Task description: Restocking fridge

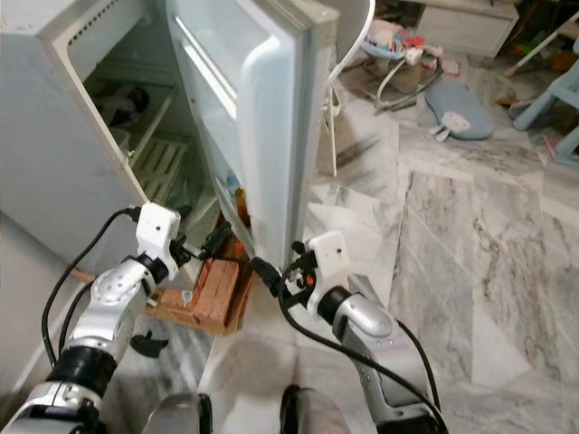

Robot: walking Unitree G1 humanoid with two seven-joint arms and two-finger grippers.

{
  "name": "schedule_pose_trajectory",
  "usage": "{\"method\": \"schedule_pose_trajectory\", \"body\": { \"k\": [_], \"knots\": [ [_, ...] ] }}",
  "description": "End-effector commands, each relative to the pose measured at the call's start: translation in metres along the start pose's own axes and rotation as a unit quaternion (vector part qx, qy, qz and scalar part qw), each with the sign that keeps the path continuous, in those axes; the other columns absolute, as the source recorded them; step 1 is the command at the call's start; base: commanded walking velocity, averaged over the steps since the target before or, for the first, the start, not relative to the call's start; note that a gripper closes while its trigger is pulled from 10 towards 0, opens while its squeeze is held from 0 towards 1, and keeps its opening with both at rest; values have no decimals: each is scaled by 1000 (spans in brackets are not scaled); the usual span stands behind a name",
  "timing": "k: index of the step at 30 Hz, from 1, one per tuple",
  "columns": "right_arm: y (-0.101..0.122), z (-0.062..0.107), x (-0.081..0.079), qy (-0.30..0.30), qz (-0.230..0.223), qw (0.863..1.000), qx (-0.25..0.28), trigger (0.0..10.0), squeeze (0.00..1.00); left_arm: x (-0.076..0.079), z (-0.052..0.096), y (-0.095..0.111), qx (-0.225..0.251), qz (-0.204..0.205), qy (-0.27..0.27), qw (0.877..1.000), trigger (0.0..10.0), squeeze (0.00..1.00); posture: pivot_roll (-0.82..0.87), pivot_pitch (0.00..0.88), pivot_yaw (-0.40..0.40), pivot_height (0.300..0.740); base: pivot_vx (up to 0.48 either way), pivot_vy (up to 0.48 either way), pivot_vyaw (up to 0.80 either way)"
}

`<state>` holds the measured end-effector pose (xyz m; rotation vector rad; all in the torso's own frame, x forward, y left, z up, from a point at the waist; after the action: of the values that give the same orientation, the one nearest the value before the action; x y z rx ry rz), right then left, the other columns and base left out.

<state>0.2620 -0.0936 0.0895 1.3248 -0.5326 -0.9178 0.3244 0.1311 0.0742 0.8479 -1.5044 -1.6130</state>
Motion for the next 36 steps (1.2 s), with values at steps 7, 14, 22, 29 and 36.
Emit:
{"method": "schedule_pose_trajectory", "body": {
  "k": [7,14,22,29,36],
  "knots": [
    [-1,1,6,-16,11,1000,-3,10000,0,7,-5,0,-3,0,-13,1000,10000,0,59,112,-38,740,0,-437,-521],
    [0,0,6,-21,13,1000,5,10000,0,-11,-5,-2,-16,-28,61,998,10000,0,62,108,-36,740,377,-200,-245],
    [2,-1,8,-32,19,999,13,10000,0,-29,-5,3,-11,-27,112,993,10000,0,61,105,-34,740,444,0,0],
    [3,-1,9,-36,23,999,17,10000,0,-33,-8,5,-12,-39,130,991,10000,0,59,99,-32,740,439,103,0],
    [2,-3,10,-36,29,999,17,10000,0,-18,-16,3,-10,-29,103,994,10000,0,63,94,-37,740,416,34,0]
  ]
}}
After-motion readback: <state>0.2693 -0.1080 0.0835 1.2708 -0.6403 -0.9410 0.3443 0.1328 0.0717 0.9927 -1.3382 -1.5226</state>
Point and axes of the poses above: a point about 5 cm out from each wrist's last joint towards the gripper, its own z axis pointing back from the gripper into the wrist, its own y axis along the axis of the wrist's last joint, x = y × z, the point moved 2 cm from there along -z, pointing out of the wrist towards the gripper, and after that the axes turned 3 degrees about z, right-handed, at the moved point
